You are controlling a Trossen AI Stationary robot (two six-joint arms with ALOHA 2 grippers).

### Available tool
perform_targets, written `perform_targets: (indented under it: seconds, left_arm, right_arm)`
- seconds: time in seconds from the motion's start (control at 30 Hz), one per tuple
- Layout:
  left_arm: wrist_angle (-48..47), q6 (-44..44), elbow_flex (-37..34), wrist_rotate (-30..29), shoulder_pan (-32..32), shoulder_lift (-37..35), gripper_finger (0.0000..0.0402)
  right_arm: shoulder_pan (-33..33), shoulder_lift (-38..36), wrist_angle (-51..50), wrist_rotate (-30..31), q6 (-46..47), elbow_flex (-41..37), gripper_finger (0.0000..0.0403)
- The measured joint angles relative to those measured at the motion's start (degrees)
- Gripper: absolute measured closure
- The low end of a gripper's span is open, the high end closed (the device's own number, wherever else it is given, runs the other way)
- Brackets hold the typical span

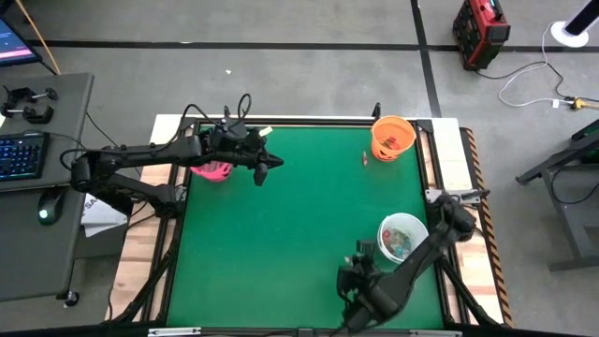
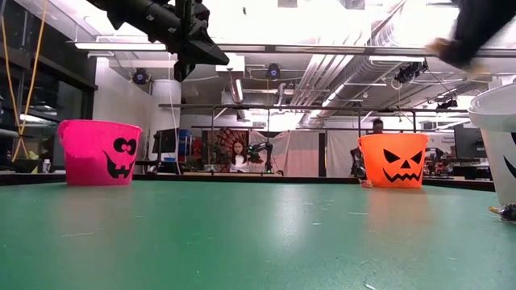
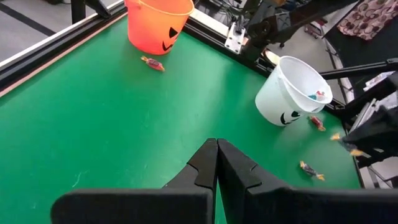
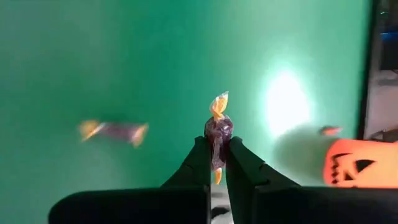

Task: Sort candy by brand, put in halloween buckets
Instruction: Put the violet candy into the orange bucket

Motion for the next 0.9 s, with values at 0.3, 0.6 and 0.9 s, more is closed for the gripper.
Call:
perform_targets:
  seconds: [0.3, 0.6, 0.9]
  left_arm:
    - [-0.24, 1.66, 0.0, 0.02, 0.0, 0.0, 0.0401]
    - [-0.33, 3.41, 0.0, 0.0, 0.0, 0.0, 0.0402]
    - [-0.35, 3.43, 0.0, -0.02, 0.0, 0.0, 0.0401]
  right_arm:
    - [-10.94, -12.67, 0.31, 11.44, 6.54, -9.03, 0.0398]
    - [-34.14, -36.91, 7.08, 16.4, 22.84, -33.27, 0.0395]
    - [-61.79, -57.72, 32.01, 10.69, 19.59, -50.48, 0.0395]
